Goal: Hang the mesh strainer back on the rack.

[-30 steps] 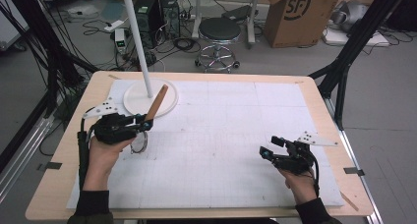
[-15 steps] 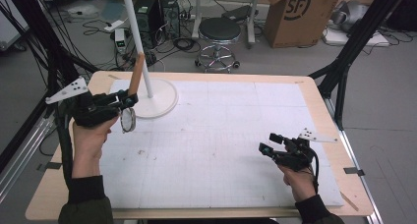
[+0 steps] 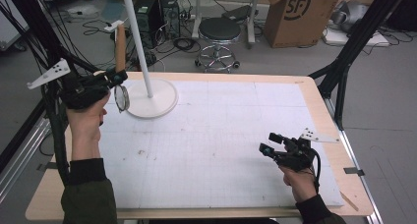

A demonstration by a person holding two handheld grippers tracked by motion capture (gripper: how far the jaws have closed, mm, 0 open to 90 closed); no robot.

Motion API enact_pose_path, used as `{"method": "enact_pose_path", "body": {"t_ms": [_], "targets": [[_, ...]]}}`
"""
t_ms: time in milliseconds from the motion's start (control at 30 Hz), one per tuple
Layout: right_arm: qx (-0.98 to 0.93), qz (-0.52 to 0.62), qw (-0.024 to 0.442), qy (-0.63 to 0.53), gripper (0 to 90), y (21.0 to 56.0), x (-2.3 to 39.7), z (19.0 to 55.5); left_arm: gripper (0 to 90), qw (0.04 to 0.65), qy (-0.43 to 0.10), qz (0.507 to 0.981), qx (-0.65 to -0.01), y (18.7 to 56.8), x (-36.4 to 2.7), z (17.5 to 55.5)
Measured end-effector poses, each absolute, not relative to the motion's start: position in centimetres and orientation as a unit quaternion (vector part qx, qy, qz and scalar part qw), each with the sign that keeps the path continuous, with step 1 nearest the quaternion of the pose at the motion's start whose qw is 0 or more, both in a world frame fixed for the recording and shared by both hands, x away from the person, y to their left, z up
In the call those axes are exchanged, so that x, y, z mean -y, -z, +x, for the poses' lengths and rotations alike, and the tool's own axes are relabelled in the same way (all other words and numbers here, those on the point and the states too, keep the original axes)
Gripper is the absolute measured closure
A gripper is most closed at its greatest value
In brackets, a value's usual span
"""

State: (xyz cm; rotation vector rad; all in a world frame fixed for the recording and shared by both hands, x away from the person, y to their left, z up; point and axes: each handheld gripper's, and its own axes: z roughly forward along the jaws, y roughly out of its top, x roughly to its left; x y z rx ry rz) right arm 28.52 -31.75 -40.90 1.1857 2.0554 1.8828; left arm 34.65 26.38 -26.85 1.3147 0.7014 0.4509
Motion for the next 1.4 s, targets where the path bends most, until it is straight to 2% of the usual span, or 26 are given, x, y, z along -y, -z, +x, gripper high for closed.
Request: {"method": "enact_pose_path", "body": {"t_ms": [433, 767, 1400], "targets": [[-0.679, 0.376, 0.044, -0.629, 18.0, 40.7, 32.0, 28.7, 69.5, 0.719, -0.236, 0.561, -0.335, 23.0, -27.1, 37.9], [-0.677, 0.37, 0.053, -0.634, 18.1, 40.2, 32.3, 28.2, 69.5, 0.694, -0.263, 0.565, -0.359, 21.2, -27.2, 39.2], [-0.668, 0.38, 0.055, -0.638, 18.1, 40.1, 32.9, 28.3, 69.4, 0.687, -0.249, 0.568, -0.378, 22.0, -27.3, 41.6]]}}
